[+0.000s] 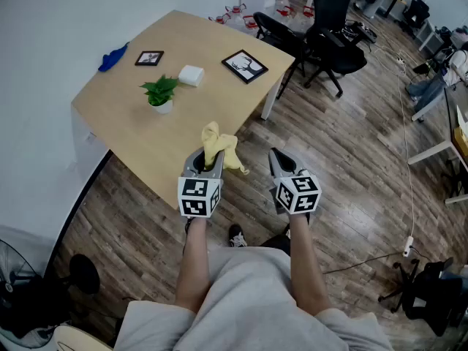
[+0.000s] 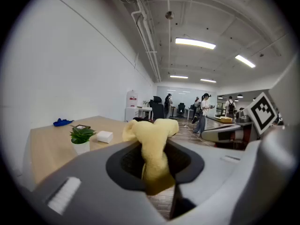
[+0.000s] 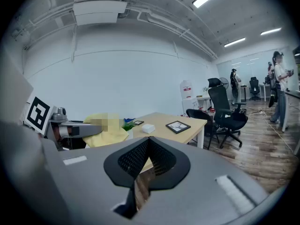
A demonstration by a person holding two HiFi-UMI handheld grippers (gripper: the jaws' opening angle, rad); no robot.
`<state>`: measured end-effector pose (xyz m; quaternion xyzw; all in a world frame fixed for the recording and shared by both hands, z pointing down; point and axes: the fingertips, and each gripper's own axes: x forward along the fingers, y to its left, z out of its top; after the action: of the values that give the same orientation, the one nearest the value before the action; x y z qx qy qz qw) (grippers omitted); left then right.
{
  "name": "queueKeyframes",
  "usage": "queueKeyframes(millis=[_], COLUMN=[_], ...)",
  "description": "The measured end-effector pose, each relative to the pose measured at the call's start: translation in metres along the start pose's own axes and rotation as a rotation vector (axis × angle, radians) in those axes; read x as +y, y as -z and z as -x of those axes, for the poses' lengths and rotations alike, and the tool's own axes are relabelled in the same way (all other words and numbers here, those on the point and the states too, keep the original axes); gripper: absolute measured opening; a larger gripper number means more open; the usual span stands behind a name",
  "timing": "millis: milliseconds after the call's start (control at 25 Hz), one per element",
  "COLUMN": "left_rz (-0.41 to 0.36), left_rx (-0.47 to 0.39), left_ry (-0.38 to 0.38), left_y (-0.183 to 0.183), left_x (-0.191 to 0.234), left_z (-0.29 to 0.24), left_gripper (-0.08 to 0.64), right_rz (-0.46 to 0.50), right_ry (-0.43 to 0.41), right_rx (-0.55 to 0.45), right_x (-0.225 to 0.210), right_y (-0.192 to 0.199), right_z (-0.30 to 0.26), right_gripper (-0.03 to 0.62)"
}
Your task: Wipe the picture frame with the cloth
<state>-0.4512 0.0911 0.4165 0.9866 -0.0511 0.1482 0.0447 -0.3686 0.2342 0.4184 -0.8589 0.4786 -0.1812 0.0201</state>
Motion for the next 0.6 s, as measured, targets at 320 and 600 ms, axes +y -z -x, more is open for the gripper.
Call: queueKeyframes(millis=[320, 600], left_rz=[0.041, 0.053], left_rx=[0.001, 0.004], left_ry=[0.005, 0.022], left_y=[0.006, 0.007], left_x=[0.023, 0.008], left_z=[-0.002, -0.023], left_gripper=[0.150, 0.150], right_rz=[-0.012, -0.073], right_ry=[0.019, 0.043], right_rx=[-0.002, -0.038], right_x=[0.008, -0.029], right_y=[0.010, 0.008], right_z=[-0.009, 0.000], right_gripper=[0.002, 0.002])
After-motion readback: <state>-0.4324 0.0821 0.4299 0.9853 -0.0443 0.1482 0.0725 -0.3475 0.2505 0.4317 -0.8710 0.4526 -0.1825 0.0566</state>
